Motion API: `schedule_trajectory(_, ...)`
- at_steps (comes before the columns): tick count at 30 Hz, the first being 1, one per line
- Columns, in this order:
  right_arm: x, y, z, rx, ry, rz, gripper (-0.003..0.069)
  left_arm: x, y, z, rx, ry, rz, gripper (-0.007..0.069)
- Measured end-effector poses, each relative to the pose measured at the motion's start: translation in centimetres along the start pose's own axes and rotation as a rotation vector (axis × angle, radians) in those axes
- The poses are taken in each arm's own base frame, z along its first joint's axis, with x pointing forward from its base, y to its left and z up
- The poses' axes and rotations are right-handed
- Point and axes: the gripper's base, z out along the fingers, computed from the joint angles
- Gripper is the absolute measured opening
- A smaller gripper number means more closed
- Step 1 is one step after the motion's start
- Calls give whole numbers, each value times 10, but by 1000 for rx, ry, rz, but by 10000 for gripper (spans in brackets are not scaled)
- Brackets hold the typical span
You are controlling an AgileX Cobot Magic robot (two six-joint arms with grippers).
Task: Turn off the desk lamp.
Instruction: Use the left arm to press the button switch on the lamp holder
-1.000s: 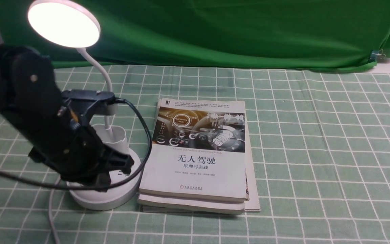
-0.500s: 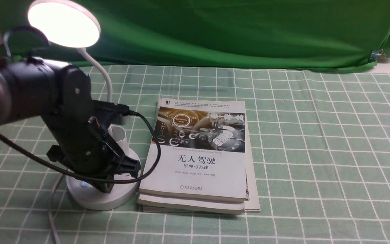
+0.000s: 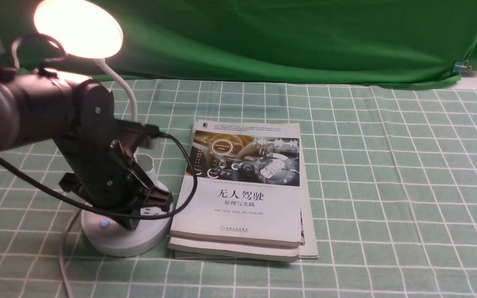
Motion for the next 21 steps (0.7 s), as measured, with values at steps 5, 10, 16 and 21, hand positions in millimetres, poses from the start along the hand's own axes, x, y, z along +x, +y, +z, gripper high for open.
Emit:
schedule_trajectory(5, 0, 0, 0, 0, 0, 0, 242, 1, -1, -14, 0, -43, 1, 0)
schedule_trajectory(10, 0, 0, 0, 0, 0, 0, 242, 0, 0, -5, 0, -22, -1, 0)
schedule_trajectory(16, 0, 0, 0, 0, 0, 0, 242, -1, 2, 20, -3, 57, 0, 0)
schedule_trajectory(21, 0, 0, 0, 0, 0, 0, 242, -2, 3, 21, -13, 55, 9, 0)
